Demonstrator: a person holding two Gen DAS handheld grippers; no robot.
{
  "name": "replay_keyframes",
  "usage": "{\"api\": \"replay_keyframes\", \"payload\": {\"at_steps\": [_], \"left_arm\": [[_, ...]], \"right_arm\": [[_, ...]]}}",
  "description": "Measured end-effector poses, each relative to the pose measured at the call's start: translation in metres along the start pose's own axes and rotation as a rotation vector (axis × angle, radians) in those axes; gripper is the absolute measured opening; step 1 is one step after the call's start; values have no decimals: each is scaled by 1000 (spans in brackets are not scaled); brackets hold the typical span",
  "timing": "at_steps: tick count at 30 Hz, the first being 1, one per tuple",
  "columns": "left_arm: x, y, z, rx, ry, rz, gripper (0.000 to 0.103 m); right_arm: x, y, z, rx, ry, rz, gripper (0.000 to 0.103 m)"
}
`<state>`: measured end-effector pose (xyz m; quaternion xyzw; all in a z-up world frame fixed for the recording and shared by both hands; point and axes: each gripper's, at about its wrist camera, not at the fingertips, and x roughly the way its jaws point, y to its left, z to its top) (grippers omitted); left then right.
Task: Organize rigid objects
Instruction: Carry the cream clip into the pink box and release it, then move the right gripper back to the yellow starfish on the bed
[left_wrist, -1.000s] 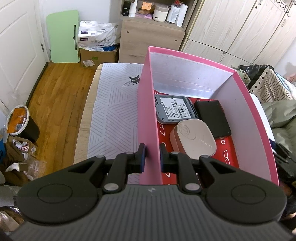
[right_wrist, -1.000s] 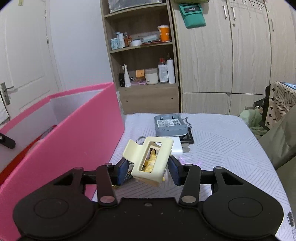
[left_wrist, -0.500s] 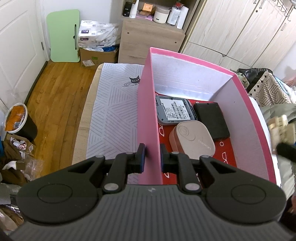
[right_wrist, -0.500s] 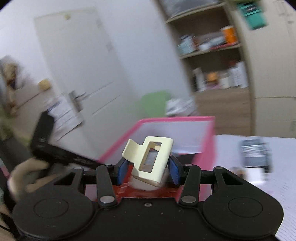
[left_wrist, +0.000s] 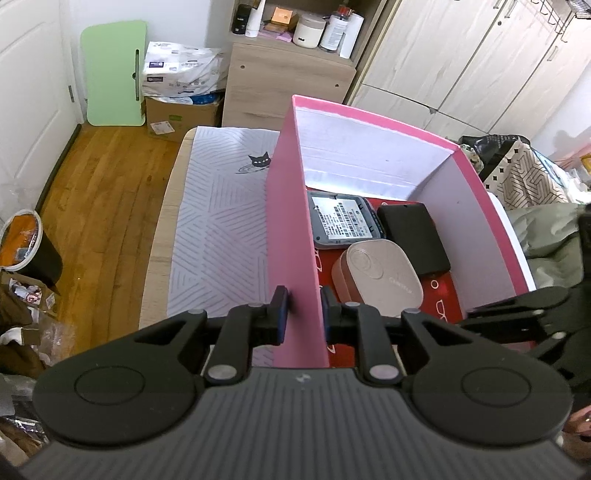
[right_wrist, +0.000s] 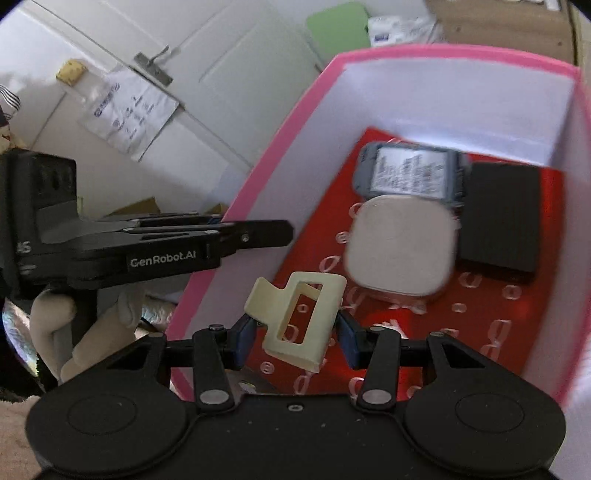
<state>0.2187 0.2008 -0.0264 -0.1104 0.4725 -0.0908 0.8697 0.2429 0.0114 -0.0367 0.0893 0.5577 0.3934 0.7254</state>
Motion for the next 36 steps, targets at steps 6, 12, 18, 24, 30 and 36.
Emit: {"api": "replay_keyframes", "payload": {"at_steps": [6, 12, 18, 24, 30, 36], "left_arm": [[-1, 4, -2, -30, -16, -12, 17], [0, 5, -2, -40, -18, -17, 18], [1, 5, -1, -39, -16, -14, 18], [1, 5, -2, -43, -14, -10, 18], [2, 0, -2, -20, -12, 7, 18], [2, -12, -1, 60, 11, 63, 14]], "right_arm": [[17, 17, 11, -91, 21, -78, 53], [19, 23, 16, -147, -14, -119, 55], [-2, 24, 7, -156, -64, -126, 60], [-59, 19, -19, -164, -207, -129, 61], [-123, -5, -54, -55, -362, -236, 61], [-152, -23, -85, -13, -457, -360, 61]]}}
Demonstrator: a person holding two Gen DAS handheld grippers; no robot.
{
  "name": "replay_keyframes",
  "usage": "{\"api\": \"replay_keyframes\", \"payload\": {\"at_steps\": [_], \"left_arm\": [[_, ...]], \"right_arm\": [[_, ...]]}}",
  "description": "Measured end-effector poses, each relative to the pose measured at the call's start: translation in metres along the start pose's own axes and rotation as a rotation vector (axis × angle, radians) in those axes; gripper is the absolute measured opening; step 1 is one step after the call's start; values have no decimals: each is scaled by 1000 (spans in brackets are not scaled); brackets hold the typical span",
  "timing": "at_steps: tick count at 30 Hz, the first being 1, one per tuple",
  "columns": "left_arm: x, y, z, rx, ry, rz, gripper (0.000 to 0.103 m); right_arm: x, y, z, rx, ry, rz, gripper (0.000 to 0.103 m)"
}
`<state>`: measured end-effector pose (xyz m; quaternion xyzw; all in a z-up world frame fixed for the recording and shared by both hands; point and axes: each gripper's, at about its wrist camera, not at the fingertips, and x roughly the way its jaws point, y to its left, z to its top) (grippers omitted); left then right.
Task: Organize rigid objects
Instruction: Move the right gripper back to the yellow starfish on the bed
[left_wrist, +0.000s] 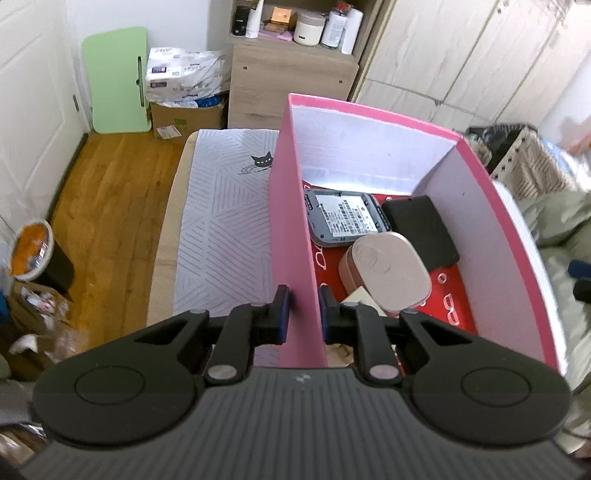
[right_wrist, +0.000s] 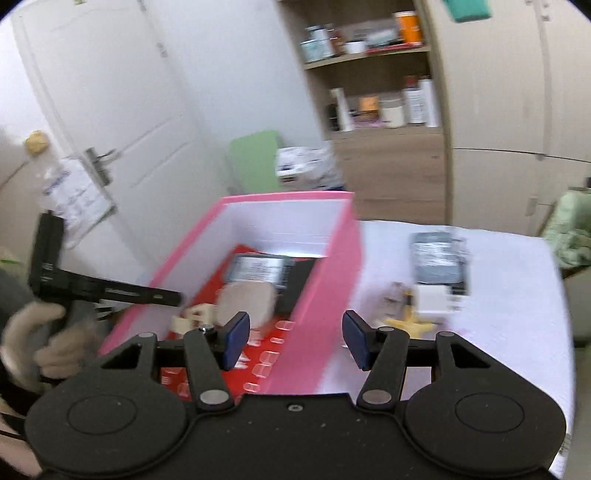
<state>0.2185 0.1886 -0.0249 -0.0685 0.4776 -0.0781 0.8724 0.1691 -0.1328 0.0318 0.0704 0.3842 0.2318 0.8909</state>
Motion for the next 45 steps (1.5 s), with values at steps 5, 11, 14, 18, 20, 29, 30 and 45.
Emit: {"api": "replay_keyframes", "payload": {"at_steps": [5, 11, 14, 18, 20, 29, 30, 45], "left_arm": [[0, -16, 0, 96, 23, 73, 11], [-1, -34, -8, 201, 18, 162, 8], [-2, -34, -7, 204, 18, 172, 7], [-2, -36, -8, 199, 17, 177, 7], [-2, -35, -7, 193, 18, 174, 7], [-2, -33, -7, 182, 18, 162, 7], [-2, -33, -7, 181, 18, 163, 7], [-3, -28, -5, 146, 17, 141, 8]], "right_arm": [[18, -26, -17, 23, 30, -126, 61], [53, -52, -27, 35, 39, -218, 55], [70, -61, -26, 37, 34, -215, 49], [90, -69, -24, 66, 51, -177, 46], [100, -71, -22, 78, 64, -190, 46], [122, -72, -19, 103, 69, -258, 54], [125, -72, -19, 98, 79, -265, 55], [101, -75, -27, 121, 40, -209, 26]]}}
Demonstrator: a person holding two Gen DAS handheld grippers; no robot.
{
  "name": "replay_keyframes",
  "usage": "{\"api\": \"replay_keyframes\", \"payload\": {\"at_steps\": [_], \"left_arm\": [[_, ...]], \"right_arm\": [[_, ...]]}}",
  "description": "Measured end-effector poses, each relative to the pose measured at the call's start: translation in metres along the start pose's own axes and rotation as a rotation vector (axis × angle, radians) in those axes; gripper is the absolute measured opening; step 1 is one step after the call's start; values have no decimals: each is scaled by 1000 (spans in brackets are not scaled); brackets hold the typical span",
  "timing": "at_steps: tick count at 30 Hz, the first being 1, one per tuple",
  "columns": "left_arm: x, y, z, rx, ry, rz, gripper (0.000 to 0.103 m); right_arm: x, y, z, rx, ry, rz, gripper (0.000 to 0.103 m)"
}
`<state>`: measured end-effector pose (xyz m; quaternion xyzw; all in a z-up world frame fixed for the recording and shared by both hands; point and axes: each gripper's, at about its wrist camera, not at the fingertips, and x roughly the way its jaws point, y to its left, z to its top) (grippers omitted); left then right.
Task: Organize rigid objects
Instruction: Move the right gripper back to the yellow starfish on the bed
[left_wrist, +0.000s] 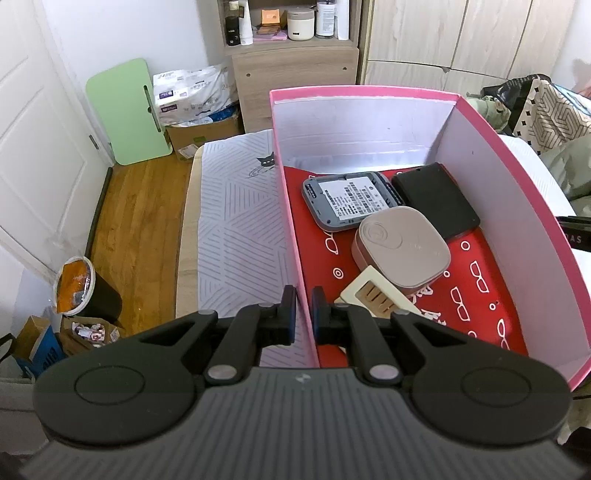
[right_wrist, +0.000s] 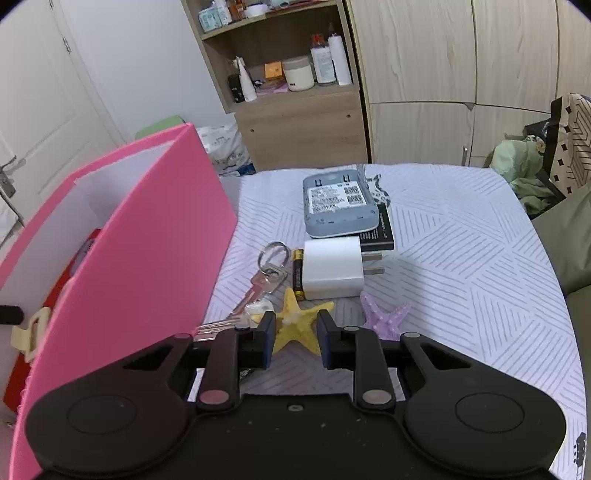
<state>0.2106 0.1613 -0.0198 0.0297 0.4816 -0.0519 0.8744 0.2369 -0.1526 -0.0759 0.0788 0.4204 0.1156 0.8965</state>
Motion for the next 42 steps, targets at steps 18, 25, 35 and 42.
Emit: {"api": "replay_keyframes", "payload": {"at_steps": [18, 25, 35, 42], "left_arm": [[0, 4, 1, -23, 1, -19, 9], [0, 4, 0, -26, 1, -24, 9], [0, 5, 0, -30, 1, -28, 9], [1, 5, 0, -31, 1, -28, 9]], "right_arm": [[-4, 2, -3, -45, 29, 1, 37], [13, 7, -3, -69, 44, -9, 57], [15, 12, -5, -102, 2, -41, 58], [8, 2, -4, -61, -9, -6, 47]]}}
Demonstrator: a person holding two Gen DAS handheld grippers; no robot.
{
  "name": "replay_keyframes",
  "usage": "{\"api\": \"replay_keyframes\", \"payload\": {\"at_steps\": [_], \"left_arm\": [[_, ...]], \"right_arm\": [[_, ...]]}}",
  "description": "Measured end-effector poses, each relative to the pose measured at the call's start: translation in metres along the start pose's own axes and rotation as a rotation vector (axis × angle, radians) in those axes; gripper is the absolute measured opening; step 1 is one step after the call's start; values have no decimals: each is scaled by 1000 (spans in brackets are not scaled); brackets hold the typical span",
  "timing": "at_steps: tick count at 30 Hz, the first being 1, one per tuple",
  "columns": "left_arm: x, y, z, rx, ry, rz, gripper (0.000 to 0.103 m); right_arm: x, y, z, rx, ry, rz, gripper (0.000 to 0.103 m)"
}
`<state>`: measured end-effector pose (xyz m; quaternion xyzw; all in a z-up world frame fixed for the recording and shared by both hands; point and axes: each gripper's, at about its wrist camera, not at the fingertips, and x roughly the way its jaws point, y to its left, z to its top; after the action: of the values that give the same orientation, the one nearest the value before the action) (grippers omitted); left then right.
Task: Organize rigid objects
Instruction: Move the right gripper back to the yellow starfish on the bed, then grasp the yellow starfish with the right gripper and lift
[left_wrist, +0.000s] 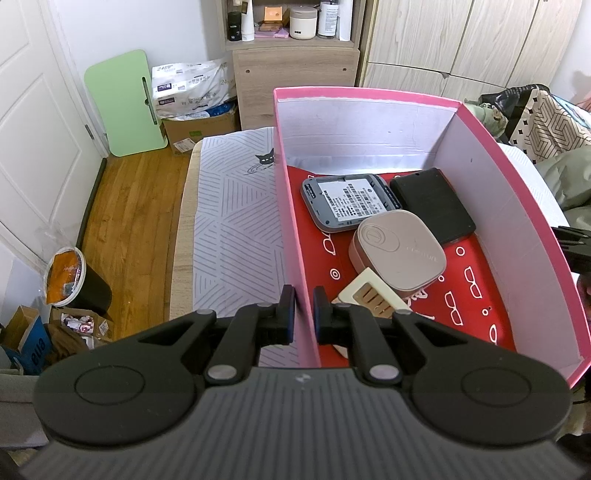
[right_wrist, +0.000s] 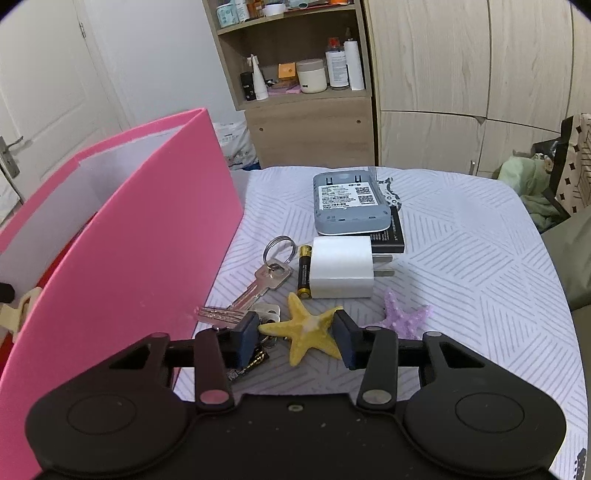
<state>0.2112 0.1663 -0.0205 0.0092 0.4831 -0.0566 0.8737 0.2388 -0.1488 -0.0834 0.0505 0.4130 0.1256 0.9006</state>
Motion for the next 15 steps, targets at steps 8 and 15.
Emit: {"api": "replay_keyframes", "payload": {"at_steps": [8, 15], "left_arm": [[0, 1, 0, -10, 2, -5, 10], [0, 2, 1, -12, 2, -7, 10]], "right_arm": [[-11, 0, -2, 3, -19, 21, 44], [-22, 0, 1, 10, -48, 28, 44]]}}
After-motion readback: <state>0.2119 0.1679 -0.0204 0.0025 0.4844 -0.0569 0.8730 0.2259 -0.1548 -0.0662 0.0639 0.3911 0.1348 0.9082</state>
